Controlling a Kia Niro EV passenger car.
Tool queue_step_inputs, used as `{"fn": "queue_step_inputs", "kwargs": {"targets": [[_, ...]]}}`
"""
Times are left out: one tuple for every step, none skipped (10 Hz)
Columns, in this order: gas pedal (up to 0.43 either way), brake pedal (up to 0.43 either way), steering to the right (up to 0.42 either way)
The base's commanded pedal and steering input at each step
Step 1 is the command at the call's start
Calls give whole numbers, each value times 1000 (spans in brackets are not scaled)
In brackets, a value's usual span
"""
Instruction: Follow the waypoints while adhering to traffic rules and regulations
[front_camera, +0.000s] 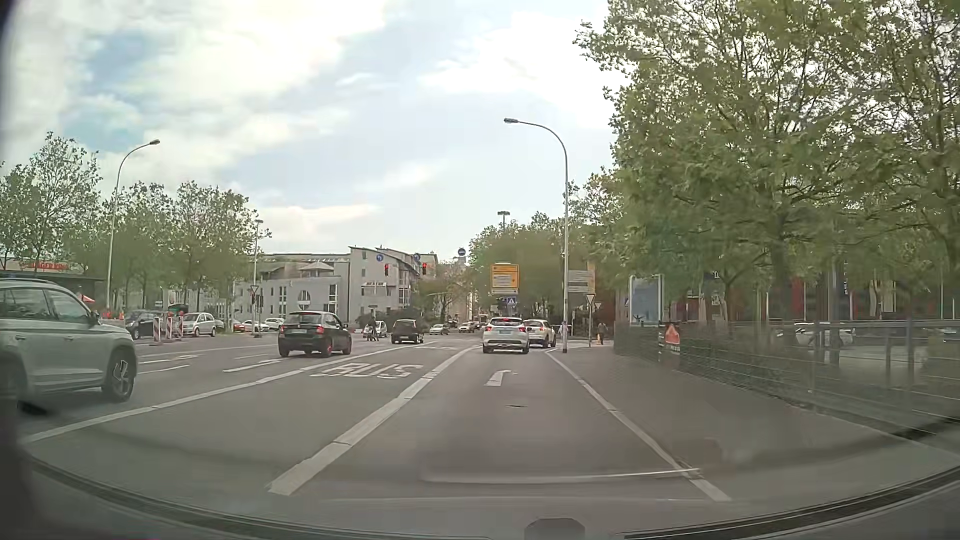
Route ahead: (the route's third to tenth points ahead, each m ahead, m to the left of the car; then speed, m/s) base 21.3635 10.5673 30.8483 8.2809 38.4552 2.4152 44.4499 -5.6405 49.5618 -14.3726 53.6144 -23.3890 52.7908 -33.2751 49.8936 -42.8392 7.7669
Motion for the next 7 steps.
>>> {"fn": "queue_step_inputs", "kwargs": {"targets": [[0, 18, 2], [0, 37, 1], [0, 67, -1], [0, 104, -1], [0, 134, -1], [0, 171, -2], [0, 189, -3]]}}
